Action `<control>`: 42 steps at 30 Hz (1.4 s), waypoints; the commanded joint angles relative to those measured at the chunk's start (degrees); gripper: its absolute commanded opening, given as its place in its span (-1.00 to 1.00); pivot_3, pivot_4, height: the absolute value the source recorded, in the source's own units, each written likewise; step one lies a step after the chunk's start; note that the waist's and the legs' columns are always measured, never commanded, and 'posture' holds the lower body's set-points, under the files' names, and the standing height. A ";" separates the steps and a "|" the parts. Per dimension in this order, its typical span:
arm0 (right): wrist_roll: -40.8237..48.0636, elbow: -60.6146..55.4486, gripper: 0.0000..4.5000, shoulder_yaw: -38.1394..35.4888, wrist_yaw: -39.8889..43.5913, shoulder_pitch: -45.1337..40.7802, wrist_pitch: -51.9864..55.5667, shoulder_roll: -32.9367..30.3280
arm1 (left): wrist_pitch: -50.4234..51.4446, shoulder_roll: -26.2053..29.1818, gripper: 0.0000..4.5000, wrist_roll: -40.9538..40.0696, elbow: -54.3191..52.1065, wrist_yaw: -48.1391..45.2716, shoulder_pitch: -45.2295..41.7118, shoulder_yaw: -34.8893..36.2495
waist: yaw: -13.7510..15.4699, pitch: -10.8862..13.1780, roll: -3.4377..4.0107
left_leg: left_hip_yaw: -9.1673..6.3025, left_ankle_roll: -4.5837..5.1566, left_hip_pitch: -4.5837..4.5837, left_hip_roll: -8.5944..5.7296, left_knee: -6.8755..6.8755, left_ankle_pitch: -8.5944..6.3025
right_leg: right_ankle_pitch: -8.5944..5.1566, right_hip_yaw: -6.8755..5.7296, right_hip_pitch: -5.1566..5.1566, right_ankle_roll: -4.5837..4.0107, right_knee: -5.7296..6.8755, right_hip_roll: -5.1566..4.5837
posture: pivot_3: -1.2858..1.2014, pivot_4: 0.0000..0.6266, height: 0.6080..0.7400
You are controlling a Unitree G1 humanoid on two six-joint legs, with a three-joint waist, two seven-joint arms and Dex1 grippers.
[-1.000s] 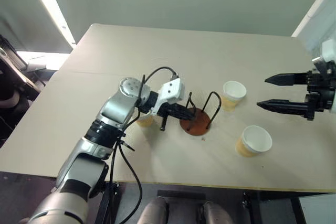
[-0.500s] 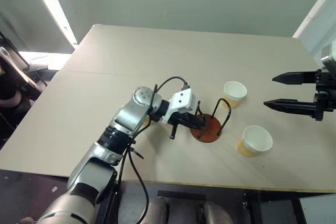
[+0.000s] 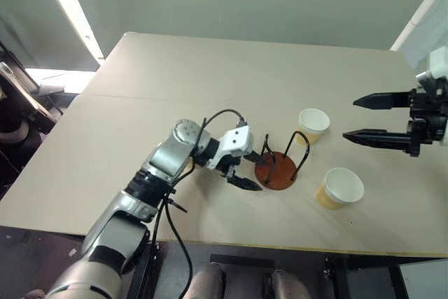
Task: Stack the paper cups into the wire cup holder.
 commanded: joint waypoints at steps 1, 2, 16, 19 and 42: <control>-1.12 0.60 1.00 0.93 -0.25 -2.73 -1.92 0.38 | -1.29 1.53 0.98 -0.53 -3.33 -0.98 -1.58 1.87 | 0.00 0.00 0.00 | 0.00 0.00 0.00 0.00 0.00 0.00 | 0.00 0.00 -0.02 0.00 0.00 0.00 | 0.03 -0.52 1.00; -1.57 1.08 1.00 1.66 -0.22 -3.44 -2.37 0.71 | -1.06 2.03 0.98 -0.85 -3.51 -1.01 -2.28 2.51 | 0.00 0.00 0.00 | 0.02 0.00 0.00 0.00 0.00 0.00 | 0.00 0.01 -0.03 0.00 0.01 0.00 | 0.03 -0.52 1.00; -23.57 18.47 1.00 23.51 5.73 -19.00 -19.56 8.12 | 10.78 10.14 0.98 -10.31 -12.18 -3.01 -8.55 12.05 | -0.08 0.00 0.00 | 0.01 0.07 -0.04 0.02 0.00 0.04 | 0.05 0.00 -0.13 -0.06 0.04 0.00 | 0.03 -0.52 1.00; -33.16 25.24 1.00 29.46 6.63 -22.21 -28.46 10.36 | 12.88 13.73 0.98 -11.57 -14.29 -3.71 -7.26 13.22 | -0.21 0.00 0.00 | 0.01 0.07 -0.01 0.04 -0.03 0.04 | 0.09 0.00 -0.12 -0.11 0.01 0.00 | 0.03 -0.52 1.00; -50.68 42.67 1.00 34.84 16.61 -28.30 -45.91 20.41 | 18.21 22.48 0.98 -15.34 -18.69 1.41 -1.85 18.09 | -0.29 0.00 0.02 | -0.01 0.08 -0.16 0.05 -0.09 0.08 | 0.15 -0.03 -0.30 -0.23 -0.02 0.00 | 0.03 -0.52 1.00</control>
